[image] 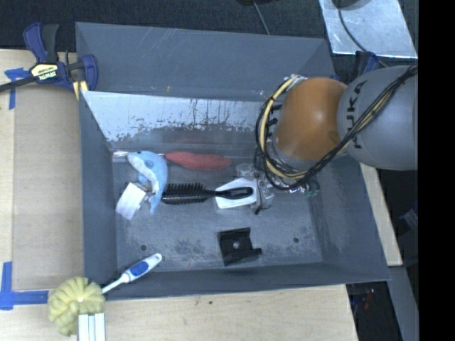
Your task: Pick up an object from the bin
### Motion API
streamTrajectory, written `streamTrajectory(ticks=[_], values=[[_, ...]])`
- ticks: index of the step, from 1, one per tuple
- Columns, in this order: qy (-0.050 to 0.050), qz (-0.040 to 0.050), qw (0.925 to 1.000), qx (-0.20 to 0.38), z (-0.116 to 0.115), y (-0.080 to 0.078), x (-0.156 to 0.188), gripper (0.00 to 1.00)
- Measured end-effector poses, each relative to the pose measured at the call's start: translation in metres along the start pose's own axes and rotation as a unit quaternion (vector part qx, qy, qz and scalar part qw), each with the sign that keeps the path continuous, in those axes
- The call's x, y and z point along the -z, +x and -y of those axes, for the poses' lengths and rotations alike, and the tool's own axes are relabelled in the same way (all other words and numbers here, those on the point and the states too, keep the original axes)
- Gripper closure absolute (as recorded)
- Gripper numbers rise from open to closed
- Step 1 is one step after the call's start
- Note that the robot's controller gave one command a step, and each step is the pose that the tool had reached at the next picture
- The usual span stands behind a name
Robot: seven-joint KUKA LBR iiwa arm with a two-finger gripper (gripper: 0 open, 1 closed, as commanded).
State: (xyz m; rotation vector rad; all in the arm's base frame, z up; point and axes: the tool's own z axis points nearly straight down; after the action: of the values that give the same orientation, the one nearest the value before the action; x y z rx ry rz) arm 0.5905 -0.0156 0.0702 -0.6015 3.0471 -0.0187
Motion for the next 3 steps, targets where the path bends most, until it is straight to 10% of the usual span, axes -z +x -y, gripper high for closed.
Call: streamTrajectory(ticks=[3], values=[[-0.001,0.0024,1.0000,0.009,-0.029,-0.010,0.023,1.00]])
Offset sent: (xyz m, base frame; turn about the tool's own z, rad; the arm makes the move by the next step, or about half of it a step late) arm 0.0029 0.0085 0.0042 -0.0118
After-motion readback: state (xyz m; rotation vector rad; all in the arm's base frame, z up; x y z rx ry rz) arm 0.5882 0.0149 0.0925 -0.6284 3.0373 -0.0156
